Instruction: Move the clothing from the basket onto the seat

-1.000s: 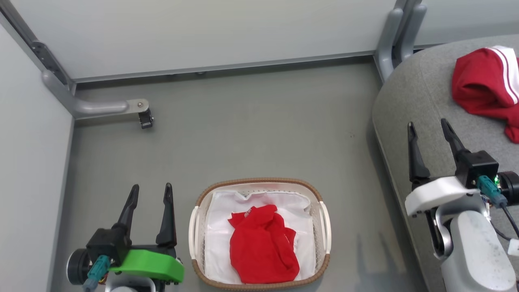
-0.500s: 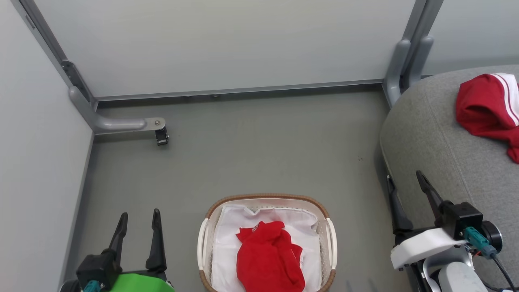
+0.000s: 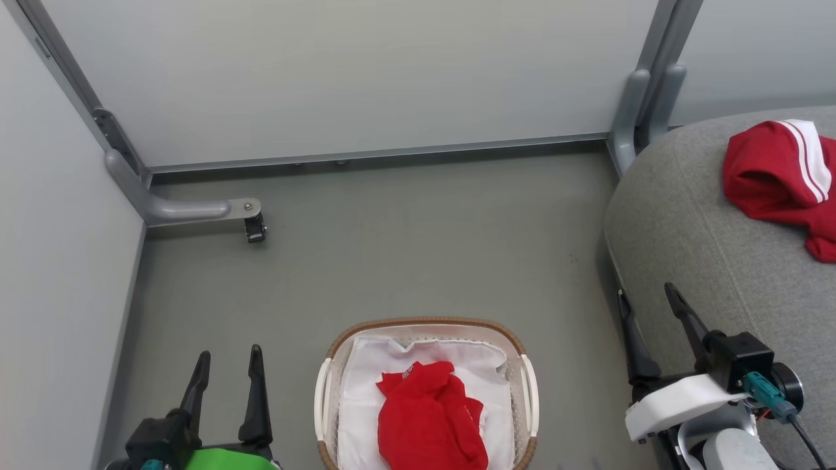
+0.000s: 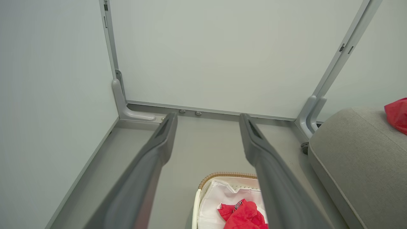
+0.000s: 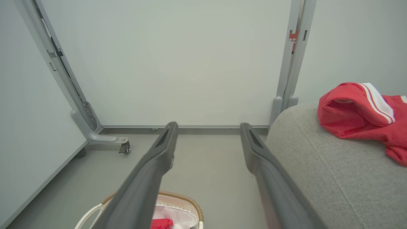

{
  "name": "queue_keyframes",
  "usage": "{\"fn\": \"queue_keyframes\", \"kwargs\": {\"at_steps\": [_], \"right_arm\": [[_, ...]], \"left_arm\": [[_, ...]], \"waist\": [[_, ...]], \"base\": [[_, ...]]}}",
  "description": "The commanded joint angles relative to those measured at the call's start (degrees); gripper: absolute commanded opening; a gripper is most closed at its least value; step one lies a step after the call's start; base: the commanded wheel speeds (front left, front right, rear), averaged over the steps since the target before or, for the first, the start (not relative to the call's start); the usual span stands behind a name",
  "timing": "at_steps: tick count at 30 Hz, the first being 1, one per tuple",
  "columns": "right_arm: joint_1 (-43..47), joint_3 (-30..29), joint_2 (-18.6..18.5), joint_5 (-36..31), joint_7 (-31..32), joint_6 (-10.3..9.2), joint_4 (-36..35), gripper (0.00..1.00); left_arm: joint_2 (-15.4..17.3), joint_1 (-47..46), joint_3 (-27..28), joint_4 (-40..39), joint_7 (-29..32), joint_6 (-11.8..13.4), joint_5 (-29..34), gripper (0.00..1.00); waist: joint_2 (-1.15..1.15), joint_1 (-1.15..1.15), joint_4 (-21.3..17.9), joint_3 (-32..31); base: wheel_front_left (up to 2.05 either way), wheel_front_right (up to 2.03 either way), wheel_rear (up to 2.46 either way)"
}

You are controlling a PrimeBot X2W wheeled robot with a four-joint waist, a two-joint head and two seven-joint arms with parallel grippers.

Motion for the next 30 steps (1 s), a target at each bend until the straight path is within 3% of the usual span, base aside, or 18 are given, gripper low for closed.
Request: {"fn": "queue_keyframes", "kwargs": {"at_steps": [1,30], "right_arm": [[0.53,-0.14,-0.24,-0.36,-0.28,-0.08,0.14,1.00],[-1.16,-0.31,-0.25,-1.64,-0.28,-0.08,-0.56,1.00]], "left_arm": [[0.02,0.85,-0.10,0.06,0.01,0.17,-0.31,1.00],[0.01,-2.03,-1.07,-0.47,0.01,-0.39,1.10,1.00]], "waist": [[0.00,0.00,-0.04,-0.04],[0.00,0.00,-0.40,2.49]], "base": [[0.00,0.00,0.00],[0.00,0.00,0.00]]}}
